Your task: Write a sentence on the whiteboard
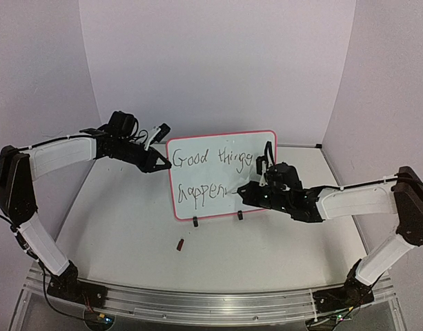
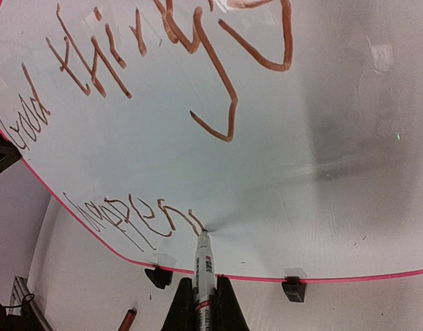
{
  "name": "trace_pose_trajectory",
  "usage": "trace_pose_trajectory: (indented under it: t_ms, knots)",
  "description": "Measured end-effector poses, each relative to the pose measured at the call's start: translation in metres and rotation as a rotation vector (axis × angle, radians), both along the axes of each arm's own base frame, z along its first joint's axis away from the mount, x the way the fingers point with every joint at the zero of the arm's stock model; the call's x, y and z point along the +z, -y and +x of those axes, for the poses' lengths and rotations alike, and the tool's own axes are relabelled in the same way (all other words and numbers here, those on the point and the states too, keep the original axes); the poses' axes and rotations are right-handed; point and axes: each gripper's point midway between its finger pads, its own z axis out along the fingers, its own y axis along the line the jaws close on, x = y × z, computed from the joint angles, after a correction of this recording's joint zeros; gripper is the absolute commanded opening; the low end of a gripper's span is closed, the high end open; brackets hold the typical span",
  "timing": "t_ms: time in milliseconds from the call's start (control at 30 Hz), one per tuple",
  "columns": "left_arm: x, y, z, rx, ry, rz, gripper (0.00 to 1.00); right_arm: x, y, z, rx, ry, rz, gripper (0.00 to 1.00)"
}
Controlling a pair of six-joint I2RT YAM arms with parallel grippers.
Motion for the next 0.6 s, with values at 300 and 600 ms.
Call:
trace_pose_trajectory:
  t_ms: [300, 600]
  knots:
    - [0.0, 0.0, 0.0, -0.001, 0.0, 0.0, 0.0, 0.019, 0.001, -0.003, 0.013, 0.028, 0.026, 0.0]
    - [0.0, 0.0, 0.0, -0.001, 0.0, 0.0, 0.0, 0.031, 0.001, -0.002, 0.015, 0.058, 0.03, 0.0]
